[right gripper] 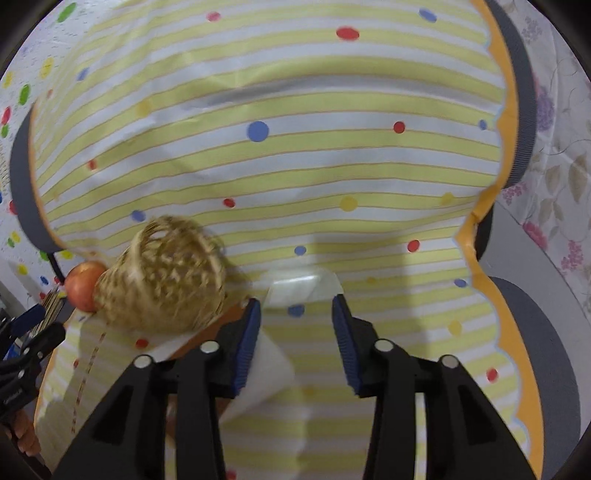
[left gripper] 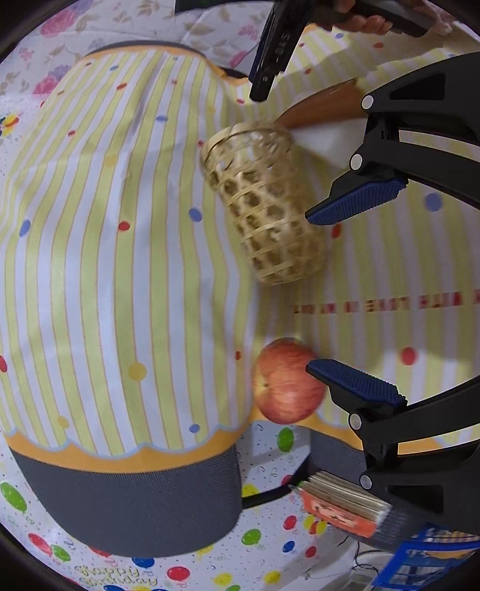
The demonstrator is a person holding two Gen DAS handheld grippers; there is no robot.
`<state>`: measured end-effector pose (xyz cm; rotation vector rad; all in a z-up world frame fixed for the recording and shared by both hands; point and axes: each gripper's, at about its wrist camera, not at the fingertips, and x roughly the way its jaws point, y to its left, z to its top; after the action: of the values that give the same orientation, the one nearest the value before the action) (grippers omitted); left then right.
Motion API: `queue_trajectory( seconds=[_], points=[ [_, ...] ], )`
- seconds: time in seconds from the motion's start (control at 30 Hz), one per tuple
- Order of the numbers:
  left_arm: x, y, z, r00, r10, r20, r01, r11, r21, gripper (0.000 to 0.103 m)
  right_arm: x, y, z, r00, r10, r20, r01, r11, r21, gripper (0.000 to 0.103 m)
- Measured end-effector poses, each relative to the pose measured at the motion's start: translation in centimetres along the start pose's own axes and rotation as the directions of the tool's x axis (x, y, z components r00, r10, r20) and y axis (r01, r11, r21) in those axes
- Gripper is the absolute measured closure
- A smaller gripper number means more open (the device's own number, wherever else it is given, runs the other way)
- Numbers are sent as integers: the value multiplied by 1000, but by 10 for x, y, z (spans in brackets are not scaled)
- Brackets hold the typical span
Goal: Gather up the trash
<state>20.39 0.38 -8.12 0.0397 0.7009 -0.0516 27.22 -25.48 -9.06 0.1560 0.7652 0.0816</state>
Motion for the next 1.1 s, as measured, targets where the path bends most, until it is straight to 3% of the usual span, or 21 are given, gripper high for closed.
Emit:
queue_trajectory(
  seconds=[0.23, 0.33, 0.43, 0.47, 0.53, 0.7, 0.83, 1.1],
  points=[
    [15, 6, 9, 1000, -3, 6, 3, 1000, -8, 28, 48, -16, 20, 997, 41, -58, -30, 983, 179, 55],
    [16, 6, 8, 1000, -5, 4, 5, 1000, -7, 28, 59, -22, 22, 994, 79, -80, -56, 965, 256, 61],
    [16, 4, 7, 1000, -5, -2, 5, 1000, -3, 28, 69, -26, 23, 989, 102, -106, -64, 948, 313, 79],
    [16, 4, 6, 1000, -9, -4, 9, 1000, -3, 28, 70, -27, 22, 988, 109, -107, -68, 943, 325, 93],
    [13, 3, 6, 1000, -16, -3, 16, 1000, 1, 28, 65, -30, 21, 987, 133, -91, -94, 934, 346, 98],
    [3, -3, 5, 1000, -30, 5, 30, 999, 40, 28, 12, -27, 25, 989, 144, 32, -147, 953, 265, 101],
    [0, -8, 4, 998, -56, -4, 56, 997, 44, 28, -37, -15, 21, 992, 68, 110, -82, 988, 129, 102],
    [8, -25, 2, 993, -115, -38, 117, 992, 53, 22, -73, -4, -12, 992, 45, 119, -48, 999, 21, 101]
  ],
)
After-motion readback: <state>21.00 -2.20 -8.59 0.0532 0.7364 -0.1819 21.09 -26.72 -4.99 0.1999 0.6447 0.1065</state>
